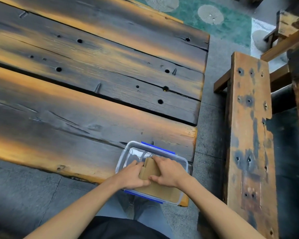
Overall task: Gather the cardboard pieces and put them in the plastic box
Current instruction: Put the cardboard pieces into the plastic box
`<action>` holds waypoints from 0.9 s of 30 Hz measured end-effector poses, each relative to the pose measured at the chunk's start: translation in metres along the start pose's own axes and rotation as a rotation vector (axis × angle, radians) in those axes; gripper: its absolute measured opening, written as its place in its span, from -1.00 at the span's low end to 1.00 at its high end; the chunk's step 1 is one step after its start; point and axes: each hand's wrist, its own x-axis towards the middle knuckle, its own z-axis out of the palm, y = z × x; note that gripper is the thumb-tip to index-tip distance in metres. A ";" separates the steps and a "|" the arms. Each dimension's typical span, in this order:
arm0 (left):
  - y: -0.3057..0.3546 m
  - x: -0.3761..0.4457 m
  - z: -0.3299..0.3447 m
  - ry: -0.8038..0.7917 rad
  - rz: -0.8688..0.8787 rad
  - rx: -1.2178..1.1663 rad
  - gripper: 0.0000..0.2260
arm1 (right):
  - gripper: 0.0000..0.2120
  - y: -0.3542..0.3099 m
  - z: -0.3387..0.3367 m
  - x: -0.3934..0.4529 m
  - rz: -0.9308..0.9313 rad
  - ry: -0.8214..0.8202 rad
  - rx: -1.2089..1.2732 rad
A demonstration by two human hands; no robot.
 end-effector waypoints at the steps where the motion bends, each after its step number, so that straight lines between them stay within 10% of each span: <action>1: 0.003 0.002 -0.001 -0.018 -0.009 0.012 -0.37 | -0.21 0.003 -0.002 0.002 0.017 -0.035 0.020; 15: 0.043 0.026 -0.024 -0.290 -0.131 0.231 -0.42 | -0.23 0.024 -0.018 0.025 -0.004 -0.329 0.138; 27: 0.030 0.028 -0.023 -0.182 -0.084 0.093 -0.42 | -0.28 0.028 -0.019 0.031 -0.079 -0.353 0.115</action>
